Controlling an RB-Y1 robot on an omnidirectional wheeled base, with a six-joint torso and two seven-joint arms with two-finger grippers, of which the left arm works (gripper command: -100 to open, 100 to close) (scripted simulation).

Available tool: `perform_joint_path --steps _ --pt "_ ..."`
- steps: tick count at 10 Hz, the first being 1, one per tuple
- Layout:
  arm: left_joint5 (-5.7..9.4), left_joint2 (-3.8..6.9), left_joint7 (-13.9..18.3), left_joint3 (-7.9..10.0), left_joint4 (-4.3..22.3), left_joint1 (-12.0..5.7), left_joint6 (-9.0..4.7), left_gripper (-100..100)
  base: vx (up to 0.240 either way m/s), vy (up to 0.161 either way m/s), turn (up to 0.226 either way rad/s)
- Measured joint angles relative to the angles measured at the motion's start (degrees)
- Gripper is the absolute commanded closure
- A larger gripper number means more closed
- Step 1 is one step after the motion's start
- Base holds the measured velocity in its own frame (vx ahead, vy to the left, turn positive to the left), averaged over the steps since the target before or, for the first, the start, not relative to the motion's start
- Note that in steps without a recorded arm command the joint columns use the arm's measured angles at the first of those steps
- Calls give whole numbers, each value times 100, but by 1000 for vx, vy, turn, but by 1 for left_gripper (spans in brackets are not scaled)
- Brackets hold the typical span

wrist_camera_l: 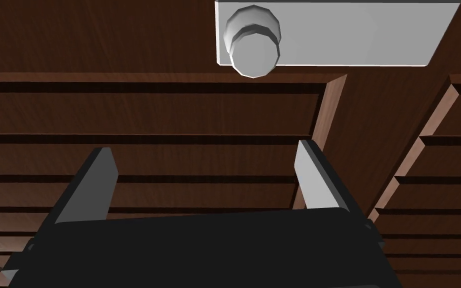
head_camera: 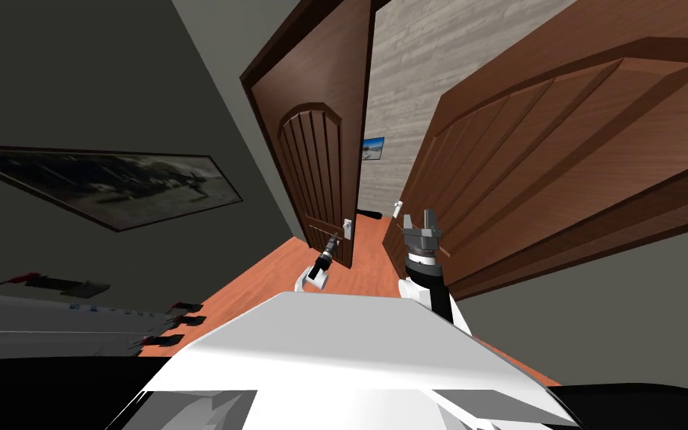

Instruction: Push the door open

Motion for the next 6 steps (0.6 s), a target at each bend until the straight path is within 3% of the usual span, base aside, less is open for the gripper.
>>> perform_joint_path --steps 4,6 --pt "1 0 92 -184 447 -236 105 -100 53 79 -62" --pt "4 -9 95 -168 507 -265 96 -100 151 -30 -34"
